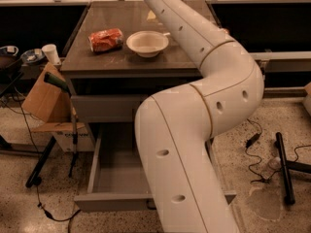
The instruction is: Place rxbar chocolate into middle drawer
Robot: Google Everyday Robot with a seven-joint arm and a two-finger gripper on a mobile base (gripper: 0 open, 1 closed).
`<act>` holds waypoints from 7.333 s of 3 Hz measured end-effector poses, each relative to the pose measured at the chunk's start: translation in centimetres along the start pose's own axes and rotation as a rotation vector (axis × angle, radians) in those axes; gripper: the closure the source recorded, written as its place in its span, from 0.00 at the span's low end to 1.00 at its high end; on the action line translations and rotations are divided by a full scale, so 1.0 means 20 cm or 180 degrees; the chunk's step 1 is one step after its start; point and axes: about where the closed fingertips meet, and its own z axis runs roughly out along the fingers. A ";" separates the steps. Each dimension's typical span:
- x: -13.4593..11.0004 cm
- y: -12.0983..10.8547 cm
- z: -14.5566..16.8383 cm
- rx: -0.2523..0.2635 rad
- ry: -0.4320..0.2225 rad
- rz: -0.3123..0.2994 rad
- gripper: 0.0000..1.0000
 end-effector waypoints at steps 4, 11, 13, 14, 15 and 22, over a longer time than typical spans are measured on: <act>-0.05 -0.14 0.16 0.0213 -0.0161 0.0475 0.00; -0.16 -0.22 0.15 -0.0008 -0.0235 0.0286 1.00; -0.36 -0.26 -0.18 -0.0300 -0.0363 0.0061 1.00; -0.42 -0.27 -0.33 -0.0532 -0.0361 -0.0035 1.00; -0.44 -0.30 -0.49 -0.0806 -0.0346 -0.0133 1.00; 0.72 -0.20 -1.15 -0.3043 -0.0187 -0.2300 1.00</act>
Offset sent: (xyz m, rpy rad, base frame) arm 0.0164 -0.0321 -0.0183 0.0143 -0.0048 -0.1800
